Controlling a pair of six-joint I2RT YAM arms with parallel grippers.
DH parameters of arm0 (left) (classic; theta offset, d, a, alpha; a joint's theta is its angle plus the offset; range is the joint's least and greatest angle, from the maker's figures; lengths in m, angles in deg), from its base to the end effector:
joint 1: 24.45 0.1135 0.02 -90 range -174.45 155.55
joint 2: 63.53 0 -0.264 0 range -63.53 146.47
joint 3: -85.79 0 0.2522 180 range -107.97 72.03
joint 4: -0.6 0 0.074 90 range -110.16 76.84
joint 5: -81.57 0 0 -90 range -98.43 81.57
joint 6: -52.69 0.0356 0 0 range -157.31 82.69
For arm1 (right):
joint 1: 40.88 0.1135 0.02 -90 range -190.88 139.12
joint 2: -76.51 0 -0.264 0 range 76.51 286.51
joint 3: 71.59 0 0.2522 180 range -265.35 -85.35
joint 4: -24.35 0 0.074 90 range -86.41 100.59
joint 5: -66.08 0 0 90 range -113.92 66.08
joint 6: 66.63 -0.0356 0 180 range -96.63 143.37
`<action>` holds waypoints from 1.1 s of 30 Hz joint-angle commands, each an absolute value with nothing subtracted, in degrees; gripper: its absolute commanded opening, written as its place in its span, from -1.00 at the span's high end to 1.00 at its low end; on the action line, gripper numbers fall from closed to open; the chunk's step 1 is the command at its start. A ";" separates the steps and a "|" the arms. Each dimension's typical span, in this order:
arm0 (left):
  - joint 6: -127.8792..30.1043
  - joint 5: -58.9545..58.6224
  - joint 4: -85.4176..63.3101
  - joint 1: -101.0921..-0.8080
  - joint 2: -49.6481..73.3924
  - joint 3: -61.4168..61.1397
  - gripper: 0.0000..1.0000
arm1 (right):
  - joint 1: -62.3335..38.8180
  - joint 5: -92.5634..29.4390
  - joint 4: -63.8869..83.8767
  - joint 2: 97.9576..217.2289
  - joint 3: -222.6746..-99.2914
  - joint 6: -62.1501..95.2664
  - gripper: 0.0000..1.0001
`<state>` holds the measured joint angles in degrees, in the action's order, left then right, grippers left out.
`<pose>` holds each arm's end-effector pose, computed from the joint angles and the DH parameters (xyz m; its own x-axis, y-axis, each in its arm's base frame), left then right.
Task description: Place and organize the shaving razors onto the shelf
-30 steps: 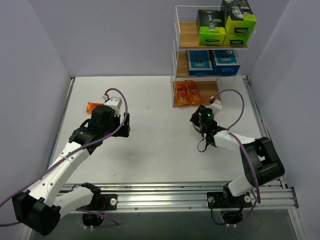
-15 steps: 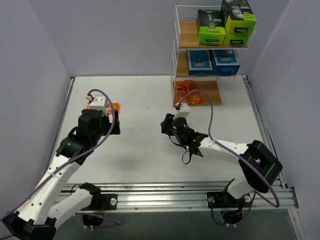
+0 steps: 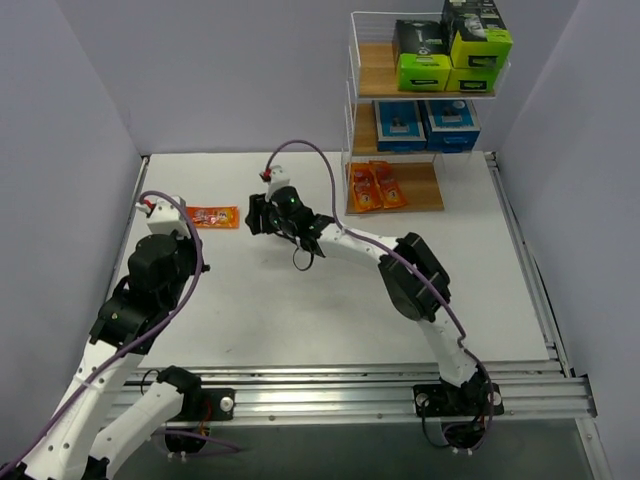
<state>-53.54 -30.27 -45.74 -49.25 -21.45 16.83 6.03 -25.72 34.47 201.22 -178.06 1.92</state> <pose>0.1417 -0.0509 0.3688 -0.3102 -0.1425 -0.9399 -0.0164 0.9894 -0.1445 0.3533 0.3793 0.2361 -0.3645 0.1454 -0.9198 -0.6639 0.6521 0.3662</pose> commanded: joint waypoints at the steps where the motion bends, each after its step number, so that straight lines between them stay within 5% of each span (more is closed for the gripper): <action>1: -54.18 -31.81 -43.57 -48.62 -21.61 16.40 0.95 | 6.05 -34.63 29.23 208.33 -191.32 6.14 0.01; 7: -53.74 -30.48 -43.13 -48.62 -22.22 16.66 0.94 | 5.26 -37.19 27.64 221.17 -208.82 5.36 -0.17; 8: -53.74 -30.92 -43.04 -48.88 -22.40 16.66 0.77 | 5.17 -37.28 28.34 223.36 -210.05 4.92 -0.19; 9: -53.83 -30.93 -43.04 -49.06 -22.58 16.66 0.38 | 5.00 -37.28 28.87 224.33 -211.28 4.31 -0.20; 13: -54.27 -32.59 -43.30 -49.76 -22.84 16.75 -0.11 | 4.47 -35.62 32.29 228.03 -214.19 0.70 -0.24; 16: -54.36 -33.56 -43.57 -50.55 -22.84 16.75 -0.32 | 4.03 -33.77 33.88 229.88 -214.64 -1.84 -0.23; 24: -54.01 -35.23 -43.74 -52.22 -23.46 16.84 -0.48 | 2.71 -34.55 38.36 233.57 -215.60 -10.80 -0.11; 25: -54.01 -35.49 -43.66 -52.40 -23.46 16.92 -0.48 | 2.71 -34.64 38.71 233.83 -215.78 -11.25 -0.10; 27: -53.83 -35.41 -43.66 -52.57 -23.54 16.92 -0.15 | 2.62 -35.08 39.24 234.97 -216.74 -12.04 -0.07; 30: -53.48 -35.15 -43.48 -53.01 -23.54 16.84 0.56 | 2.71 -35.43 40.12 236.38 -217.62 -13.19 -0.02; 33: -53.65 -35.67 -43.65 -53.28 -23.54 16.84 0.83 | 2.71 -35.61 40.73 237.61 -218.85 -14.50 0.00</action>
<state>-53.91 -34.40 -45.58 -52.83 -23.02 17.07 2.58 -34.77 37.33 236.10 -215.80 -12.13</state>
